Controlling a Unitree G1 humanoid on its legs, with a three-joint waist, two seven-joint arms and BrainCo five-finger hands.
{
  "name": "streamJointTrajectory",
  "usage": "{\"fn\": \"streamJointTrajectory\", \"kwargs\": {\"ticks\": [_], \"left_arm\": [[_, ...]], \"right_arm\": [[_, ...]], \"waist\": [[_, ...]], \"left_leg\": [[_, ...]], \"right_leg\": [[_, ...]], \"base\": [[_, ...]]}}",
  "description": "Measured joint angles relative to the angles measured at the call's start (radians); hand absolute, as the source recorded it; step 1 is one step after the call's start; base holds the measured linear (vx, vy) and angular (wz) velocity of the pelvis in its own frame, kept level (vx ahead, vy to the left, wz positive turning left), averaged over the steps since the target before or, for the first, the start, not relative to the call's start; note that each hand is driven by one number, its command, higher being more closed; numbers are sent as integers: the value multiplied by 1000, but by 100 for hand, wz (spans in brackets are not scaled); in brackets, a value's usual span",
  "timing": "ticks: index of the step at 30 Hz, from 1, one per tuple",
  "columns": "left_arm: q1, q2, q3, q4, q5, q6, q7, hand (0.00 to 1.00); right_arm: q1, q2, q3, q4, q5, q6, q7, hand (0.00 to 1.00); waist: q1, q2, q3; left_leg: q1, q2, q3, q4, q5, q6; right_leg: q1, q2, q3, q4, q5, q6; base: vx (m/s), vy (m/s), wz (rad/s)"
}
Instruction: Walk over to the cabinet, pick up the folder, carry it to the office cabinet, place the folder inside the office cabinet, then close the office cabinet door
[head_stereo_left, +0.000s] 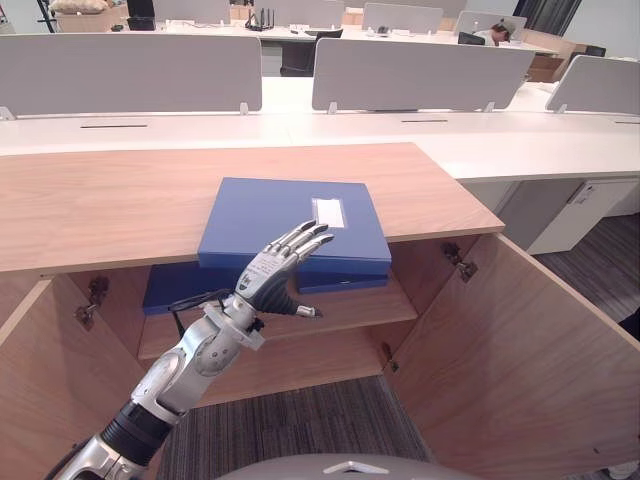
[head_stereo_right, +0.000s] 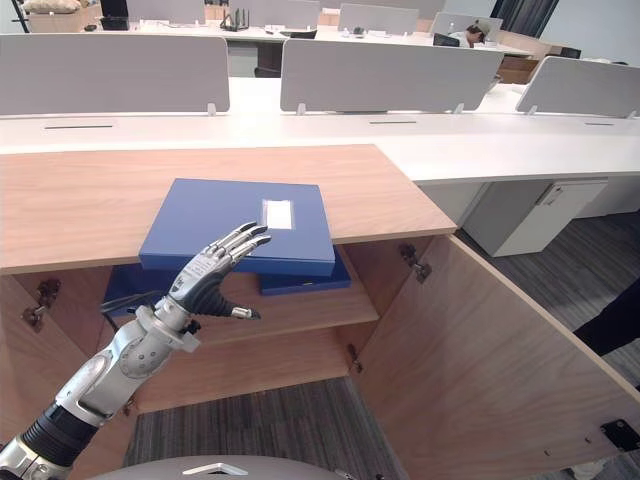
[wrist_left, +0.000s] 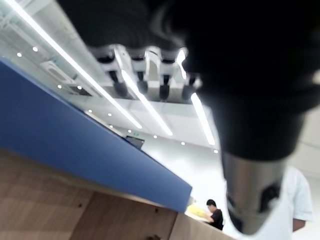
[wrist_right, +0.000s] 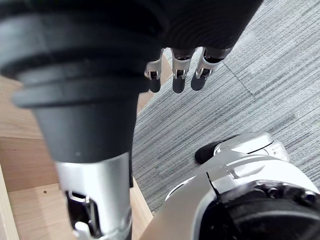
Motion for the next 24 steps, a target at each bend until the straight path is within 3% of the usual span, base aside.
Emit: {"fn": "streamJointTrajectory", "kwargs": {"ticks": [12, 24], "left_arm": [[1, -63, 14, 46, 166, 59, 92, 0], [2, -112, 82, 123, 245, 122, 116, 0]], "right_arm": [[-1, 0, 6, 2, 10, 0, -2, 0], [-4, 1, -9, 2, 11, 2, -3, 0]], "waist": [[-2, -3, 2], [-5, -6, 7]], "left_leg": [[-1, -1, -4, 0, 0, 1], [-2, -1, -4, 0, -1, 1]], "right_leg": [[3, -2, -9, -3, 0, 0], [4, -2, -11, -4, 0, 0]], "base": [[0, 0, 0], [0, 0, 0]]}}
